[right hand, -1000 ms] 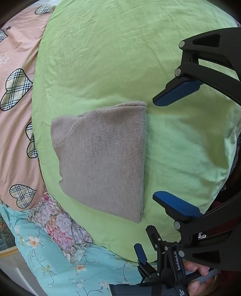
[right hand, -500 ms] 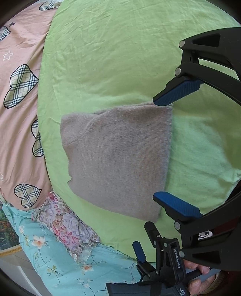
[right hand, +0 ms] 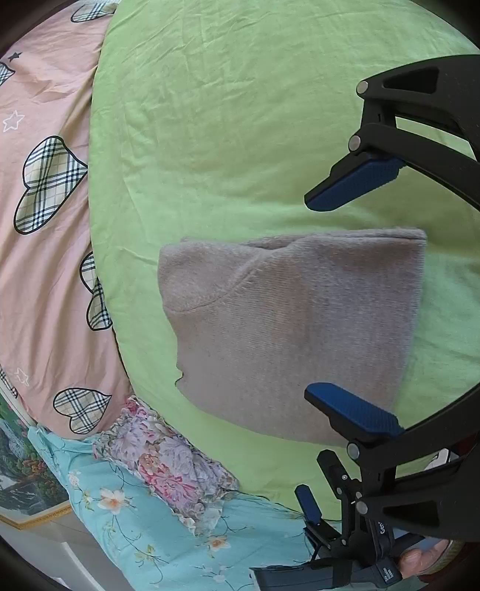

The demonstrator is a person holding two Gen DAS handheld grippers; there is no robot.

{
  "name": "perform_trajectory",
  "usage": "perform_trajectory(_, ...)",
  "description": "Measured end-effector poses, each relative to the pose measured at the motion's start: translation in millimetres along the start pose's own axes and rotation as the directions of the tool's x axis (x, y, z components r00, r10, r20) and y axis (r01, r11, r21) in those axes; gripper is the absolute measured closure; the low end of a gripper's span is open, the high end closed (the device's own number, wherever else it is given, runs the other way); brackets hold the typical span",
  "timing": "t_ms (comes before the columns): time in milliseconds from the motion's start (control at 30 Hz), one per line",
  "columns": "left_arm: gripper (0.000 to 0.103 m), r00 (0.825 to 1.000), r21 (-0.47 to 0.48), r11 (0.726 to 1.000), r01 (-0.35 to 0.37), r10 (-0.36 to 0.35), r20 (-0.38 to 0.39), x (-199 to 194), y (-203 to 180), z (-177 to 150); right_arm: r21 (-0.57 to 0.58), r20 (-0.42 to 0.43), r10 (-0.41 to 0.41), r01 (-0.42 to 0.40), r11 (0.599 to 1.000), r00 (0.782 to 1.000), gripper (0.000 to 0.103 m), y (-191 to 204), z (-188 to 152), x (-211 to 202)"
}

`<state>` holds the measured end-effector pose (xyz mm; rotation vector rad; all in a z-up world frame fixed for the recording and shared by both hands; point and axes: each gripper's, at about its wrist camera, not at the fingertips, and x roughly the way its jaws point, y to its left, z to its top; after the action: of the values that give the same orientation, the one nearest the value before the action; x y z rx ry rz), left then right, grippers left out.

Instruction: Fold small clothes

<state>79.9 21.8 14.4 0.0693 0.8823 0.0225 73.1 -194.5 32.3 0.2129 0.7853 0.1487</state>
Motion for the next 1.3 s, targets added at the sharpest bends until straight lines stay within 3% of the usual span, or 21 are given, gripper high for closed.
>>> perform_trajectory(567,0.012,0.999,-0.003,1.000,-0.026,0.025,-0.036,13.7,4.3,19.5,0.040,-0.041,0.026,-0.024,0.999,0.999,0.009,-7.4,18.4,25.4)
perform_trajectory(900,0.012,0.999,0.028,1.000,0.003,-0.002,-0.037,4.8,-7.3,16.1,-0.120,-0.124,0.012,-0.027,0.992,0.992,0.009,25.0,-2.6,20.8)
perform_trajectory(1300,0.012,0.999,0.031,0.999,0.007,-0.006,-0.044,5.4,-5.8,14.9,-0.092,-0.129,0.004,-0.016,0.996,0.992,0.009,18.5,-1.3,20.6)
